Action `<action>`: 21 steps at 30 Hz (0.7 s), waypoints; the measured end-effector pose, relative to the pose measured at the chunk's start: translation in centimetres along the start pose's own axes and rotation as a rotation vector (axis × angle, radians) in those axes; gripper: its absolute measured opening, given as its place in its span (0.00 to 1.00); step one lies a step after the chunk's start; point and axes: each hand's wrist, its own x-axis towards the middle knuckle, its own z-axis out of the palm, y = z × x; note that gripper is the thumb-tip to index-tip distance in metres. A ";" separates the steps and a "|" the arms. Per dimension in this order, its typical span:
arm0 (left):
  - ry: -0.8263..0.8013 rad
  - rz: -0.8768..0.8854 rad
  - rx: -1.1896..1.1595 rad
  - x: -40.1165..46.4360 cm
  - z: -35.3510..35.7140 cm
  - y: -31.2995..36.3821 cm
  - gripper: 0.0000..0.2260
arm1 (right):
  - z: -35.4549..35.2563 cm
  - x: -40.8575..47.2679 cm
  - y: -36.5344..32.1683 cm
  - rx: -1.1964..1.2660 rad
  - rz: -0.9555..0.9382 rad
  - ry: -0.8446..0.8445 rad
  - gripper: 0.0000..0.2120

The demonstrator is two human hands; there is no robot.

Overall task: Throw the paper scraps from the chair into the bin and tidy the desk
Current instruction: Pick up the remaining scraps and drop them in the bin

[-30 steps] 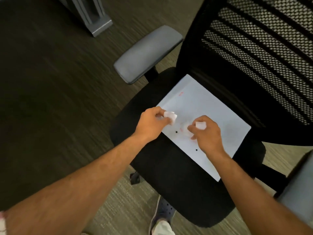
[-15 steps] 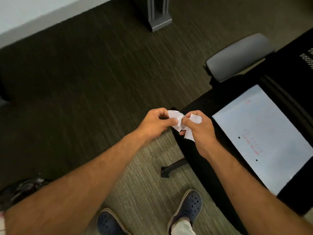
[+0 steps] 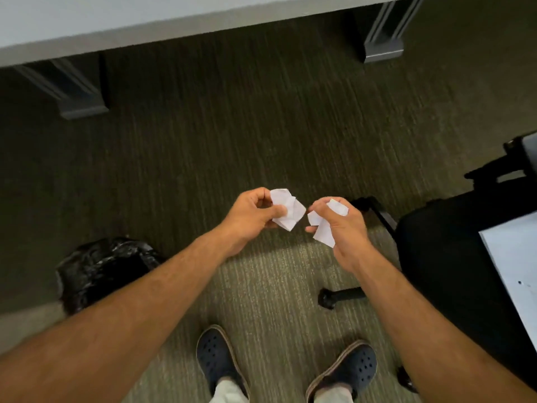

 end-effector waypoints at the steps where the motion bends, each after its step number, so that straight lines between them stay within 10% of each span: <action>1: 0.020 -0.001 -0.019 -0.5 -1.6 -0.4 0.11 | 1.5 -0.2 0.4 -0.001 0.016 -0.011 0.05; 21: 0.480 -0.109 -0.460 -10.9 -27.4 -16.6 0.12 | 27.7 -4.8 12.5 -0.141 0.289 -0.224 0.13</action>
